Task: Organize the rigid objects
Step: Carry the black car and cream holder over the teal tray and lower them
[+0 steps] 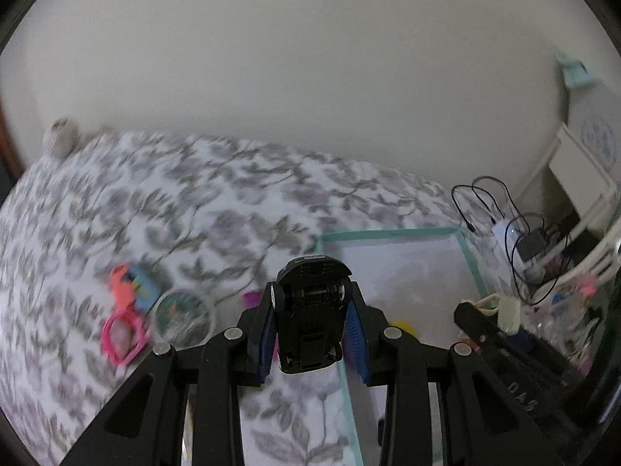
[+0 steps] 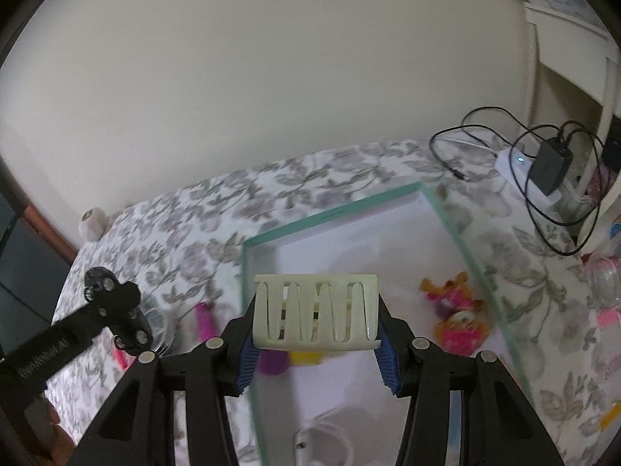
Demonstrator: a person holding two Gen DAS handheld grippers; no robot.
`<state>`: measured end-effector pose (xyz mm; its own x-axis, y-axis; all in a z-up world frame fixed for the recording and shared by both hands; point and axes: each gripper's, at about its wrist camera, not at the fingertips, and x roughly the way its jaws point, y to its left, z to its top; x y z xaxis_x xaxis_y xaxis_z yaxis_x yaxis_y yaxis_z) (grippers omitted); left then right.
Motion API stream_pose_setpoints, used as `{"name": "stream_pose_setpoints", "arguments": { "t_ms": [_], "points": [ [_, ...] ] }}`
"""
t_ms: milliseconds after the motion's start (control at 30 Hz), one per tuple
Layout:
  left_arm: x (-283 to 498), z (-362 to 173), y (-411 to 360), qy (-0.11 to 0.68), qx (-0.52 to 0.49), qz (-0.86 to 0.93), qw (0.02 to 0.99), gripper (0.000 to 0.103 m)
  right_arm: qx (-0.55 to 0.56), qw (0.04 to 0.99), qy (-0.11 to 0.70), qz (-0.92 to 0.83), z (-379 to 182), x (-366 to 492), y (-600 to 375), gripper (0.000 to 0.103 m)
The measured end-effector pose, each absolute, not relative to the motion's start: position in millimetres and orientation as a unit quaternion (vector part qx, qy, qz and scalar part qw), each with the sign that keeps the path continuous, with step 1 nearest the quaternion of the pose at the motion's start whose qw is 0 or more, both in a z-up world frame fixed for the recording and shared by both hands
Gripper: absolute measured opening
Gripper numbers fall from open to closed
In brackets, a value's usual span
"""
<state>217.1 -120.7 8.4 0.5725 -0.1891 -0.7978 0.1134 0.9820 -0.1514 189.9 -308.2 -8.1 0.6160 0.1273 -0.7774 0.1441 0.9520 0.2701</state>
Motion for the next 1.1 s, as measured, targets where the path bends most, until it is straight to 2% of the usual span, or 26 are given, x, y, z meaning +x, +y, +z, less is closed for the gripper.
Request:
{"name": "stream_pose_setpoints", "arguments": {
  "t_ms": [333,700,1100],
  "points": [
    [247.2,-17.8,-167.6,0.445,-0.027,-0.121,0.887,0.035,0.180,0.877,0.444,-0.022,-31.9,206.5,-338.2,0.053],
    [271.9,-60.3,-178.3,0.477,-0.027,-0.110,0.872,0.034,0.159,0.872,0.462,-0.028,-56.8,219.3,-339.2,0.053],
    [274.1,-64.4,-189.1,0.480,-0.004,-0.120,0.869,0.034,0.132,0.864,0.485,-0.026,-71.8,221.7,-330.0,0.053]
  ]
}}
